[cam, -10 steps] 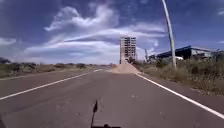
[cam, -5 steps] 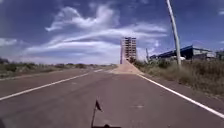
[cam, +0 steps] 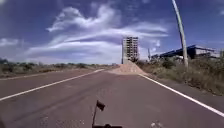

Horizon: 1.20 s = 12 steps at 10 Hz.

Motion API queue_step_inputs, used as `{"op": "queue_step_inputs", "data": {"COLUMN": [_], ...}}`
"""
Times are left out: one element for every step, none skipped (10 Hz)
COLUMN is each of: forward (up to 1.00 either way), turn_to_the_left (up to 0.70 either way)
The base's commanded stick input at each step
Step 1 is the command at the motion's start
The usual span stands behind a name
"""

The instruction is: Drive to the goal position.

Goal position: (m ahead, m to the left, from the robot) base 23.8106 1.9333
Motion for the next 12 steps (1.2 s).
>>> {"op": "queue_step_inputs", "data": {"forward": [1.0,1.0,1.0,1.0,1.0,1.0,1.0,1.0,1.0,1.0,1.0,1.0], "turn_to_the_left": [0.0,0.0,0.0,0.0,0.0,0.0,0.0,0.0,0.0,0.0,0.0,0.0]}}
